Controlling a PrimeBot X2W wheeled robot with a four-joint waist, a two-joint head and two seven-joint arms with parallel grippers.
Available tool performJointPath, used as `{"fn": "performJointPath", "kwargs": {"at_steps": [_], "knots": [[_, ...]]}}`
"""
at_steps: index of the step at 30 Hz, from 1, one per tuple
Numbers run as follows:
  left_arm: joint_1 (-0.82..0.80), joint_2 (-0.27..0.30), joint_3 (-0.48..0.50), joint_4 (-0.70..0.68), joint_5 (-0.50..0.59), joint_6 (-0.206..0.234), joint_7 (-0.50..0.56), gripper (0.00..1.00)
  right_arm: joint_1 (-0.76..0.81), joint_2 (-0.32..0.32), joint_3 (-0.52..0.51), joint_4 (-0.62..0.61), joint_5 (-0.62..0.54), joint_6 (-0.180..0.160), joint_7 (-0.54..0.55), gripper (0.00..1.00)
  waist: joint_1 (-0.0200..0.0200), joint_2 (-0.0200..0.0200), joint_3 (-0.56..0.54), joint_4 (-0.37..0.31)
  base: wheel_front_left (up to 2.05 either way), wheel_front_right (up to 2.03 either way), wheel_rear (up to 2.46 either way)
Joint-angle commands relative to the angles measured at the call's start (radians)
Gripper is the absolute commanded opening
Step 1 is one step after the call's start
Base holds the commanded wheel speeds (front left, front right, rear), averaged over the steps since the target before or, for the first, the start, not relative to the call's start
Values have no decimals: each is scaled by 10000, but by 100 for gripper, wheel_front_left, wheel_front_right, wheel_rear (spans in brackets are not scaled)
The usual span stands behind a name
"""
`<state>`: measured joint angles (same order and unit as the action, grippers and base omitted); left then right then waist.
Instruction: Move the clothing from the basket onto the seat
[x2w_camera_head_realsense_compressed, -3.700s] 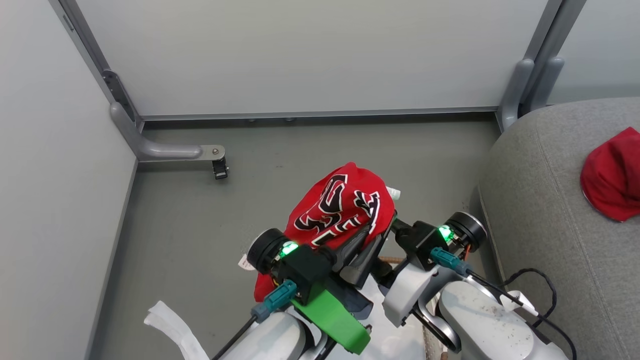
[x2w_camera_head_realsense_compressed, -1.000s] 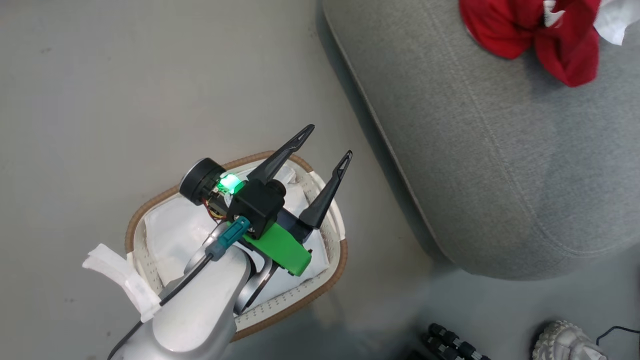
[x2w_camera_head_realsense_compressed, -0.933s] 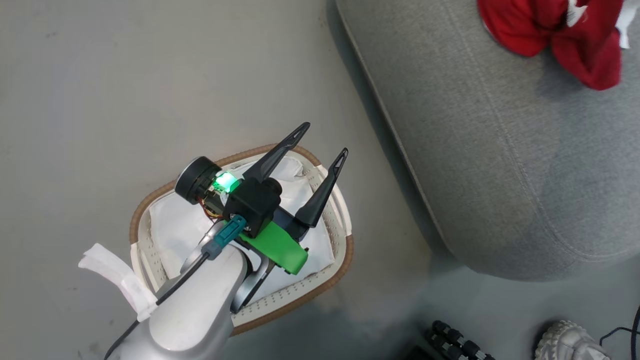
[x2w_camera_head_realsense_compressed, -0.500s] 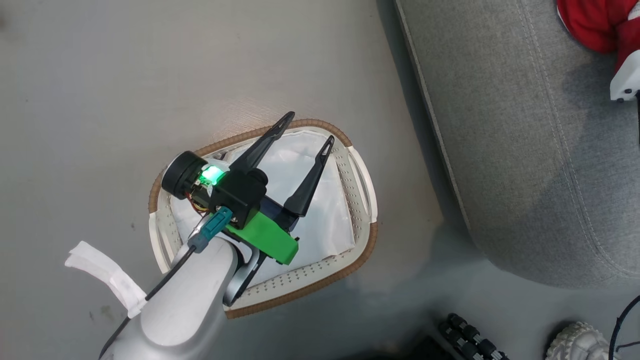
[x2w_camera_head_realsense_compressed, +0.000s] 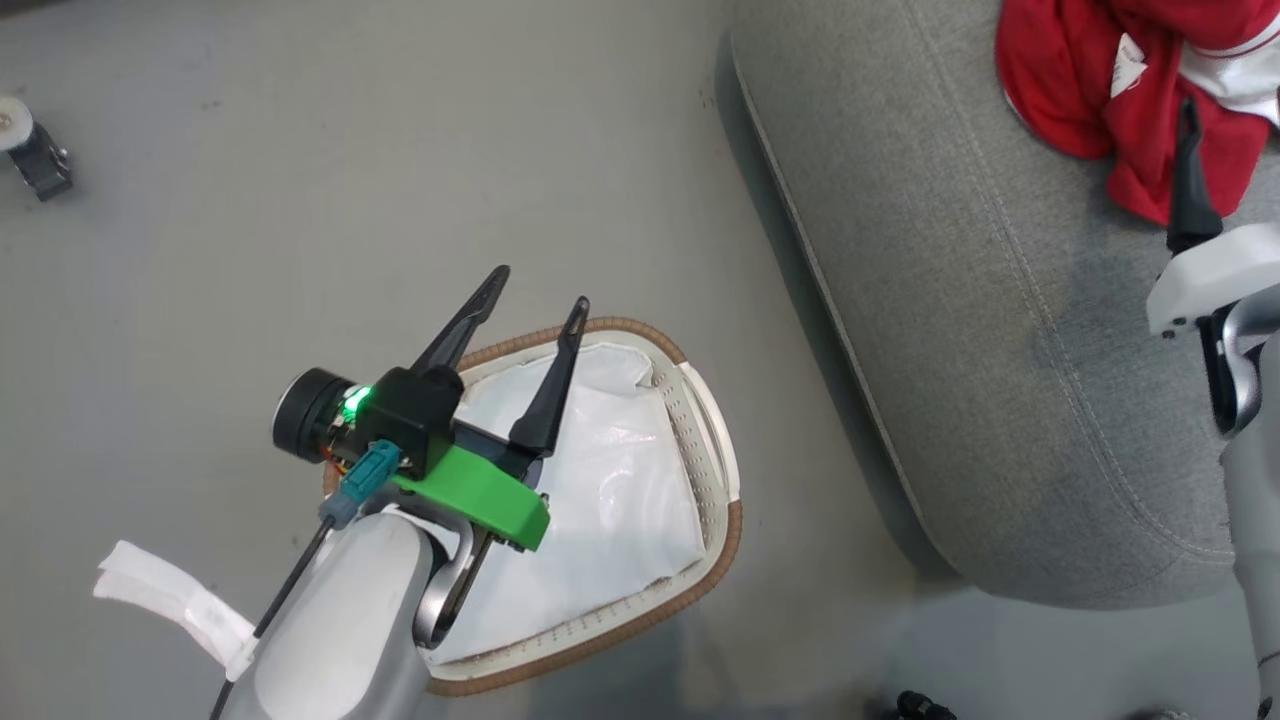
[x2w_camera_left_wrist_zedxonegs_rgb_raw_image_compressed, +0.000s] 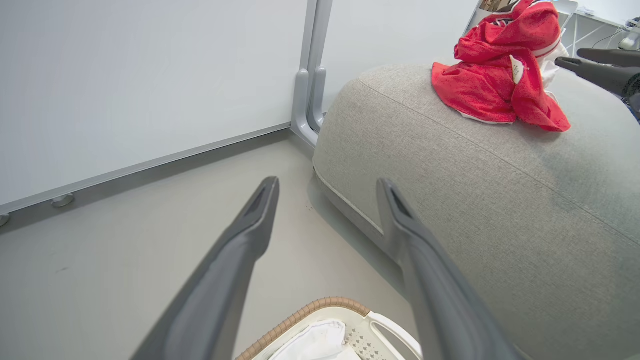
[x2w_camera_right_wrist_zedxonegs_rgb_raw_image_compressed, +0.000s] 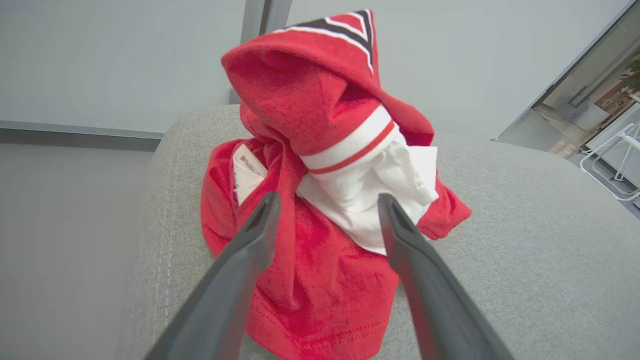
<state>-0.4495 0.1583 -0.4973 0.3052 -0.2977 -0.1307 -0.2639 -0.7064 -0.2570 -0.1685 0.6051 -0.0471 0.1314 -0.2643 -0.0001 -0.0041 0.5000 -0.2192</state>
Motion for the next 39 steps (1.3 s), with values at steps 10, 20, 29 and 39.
{"fn": "performJointPath", "kwargs": {"at_steps": [10,20,29,39], "knots": [[1402,-391,2235,402,811,68,-6,100,1849,933,921,-1904,1177,-14,4,100,1,41,-1828,968,0,0,0],[2325,-762,4286,700,1450,257,-6,100,2748,1821,1667,-2152,1516,-14,4,100,1,41,-2644,1751,0,0,0],[3179,-986,5302,809,1815,322,-6,100,3698,2002,1800,-1963,1521,-14,4,100,1,41,-3363,2189,0,0,0],[3967,-1066,5644,819,1594,171,-6,100,4608,2036,1976,-1738,1625,-14,4,100,1,41,-4121,2375,0,0,0]]}}
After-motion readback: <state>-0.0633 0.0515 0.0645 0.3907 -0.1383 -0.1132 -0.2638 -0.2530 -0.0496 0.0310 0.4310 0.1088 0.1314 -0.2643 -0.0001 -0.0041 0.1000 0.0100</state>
